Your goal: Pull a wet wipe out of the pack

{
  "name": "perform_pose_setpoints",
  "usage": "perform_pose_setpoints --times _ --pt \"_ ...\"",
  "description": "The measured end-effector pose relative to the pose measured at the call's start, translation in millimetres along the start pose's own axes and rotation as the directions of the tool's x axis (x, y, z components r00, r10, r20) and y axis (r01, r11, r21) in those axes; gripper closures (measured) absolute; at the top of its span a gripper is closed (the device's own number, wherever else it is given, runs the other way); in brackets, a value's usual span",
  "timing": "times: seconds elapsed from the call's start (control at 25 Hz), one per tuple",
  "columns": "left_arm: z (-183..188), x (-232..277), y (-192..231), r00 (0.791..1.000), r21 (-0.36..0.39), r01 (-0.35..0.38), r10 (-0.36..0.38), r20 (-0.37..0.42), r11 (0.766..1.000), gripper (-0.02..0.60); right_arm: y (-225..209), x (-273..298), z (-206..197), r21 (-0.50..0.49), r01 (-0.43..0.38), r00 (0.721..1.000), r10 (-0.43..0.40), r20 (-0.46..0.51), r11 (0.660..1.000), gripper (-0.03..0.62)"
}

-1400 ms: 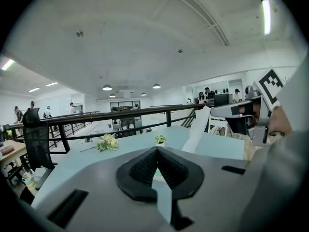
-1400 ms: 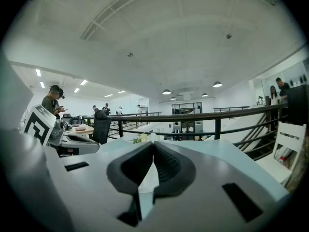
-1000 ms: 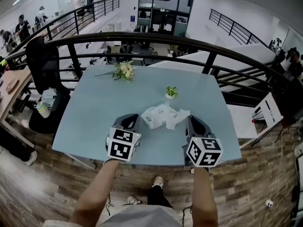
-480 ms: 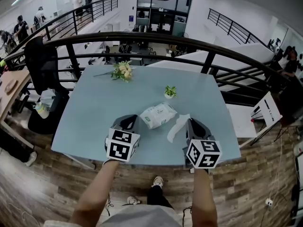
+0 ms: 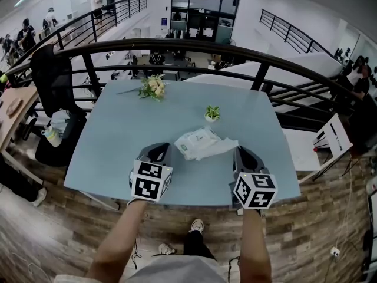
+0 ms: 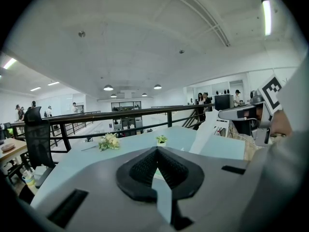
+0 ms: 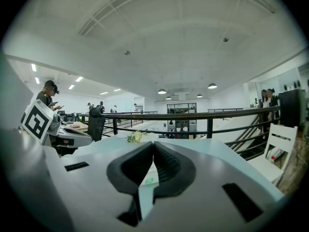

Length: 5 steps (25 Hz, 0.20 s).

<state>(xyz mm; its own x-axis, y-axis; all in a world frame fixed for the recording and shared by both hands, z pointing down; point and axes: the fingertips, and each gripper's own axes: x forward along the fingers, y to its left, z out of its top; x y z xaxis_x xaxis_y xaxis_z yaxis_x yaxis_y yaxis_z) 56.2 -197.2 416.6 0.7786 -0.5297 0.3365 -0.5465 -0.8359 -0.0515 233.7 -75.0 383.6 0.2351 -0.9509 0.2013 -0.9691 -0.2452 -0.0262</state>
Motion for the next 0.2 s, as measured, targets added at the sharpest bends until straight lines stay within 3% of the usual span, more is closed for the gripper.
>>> perform_pose_setpoints --times 0.2 --pt "-2.0 1.9 1.2 1.000 -0.002 0.000 0.000 -0.002 1.000 0.589 0.8 2.1 -2.2 -0.003 -0.002 1.000 0.002 -0.003 1.000 0.586"
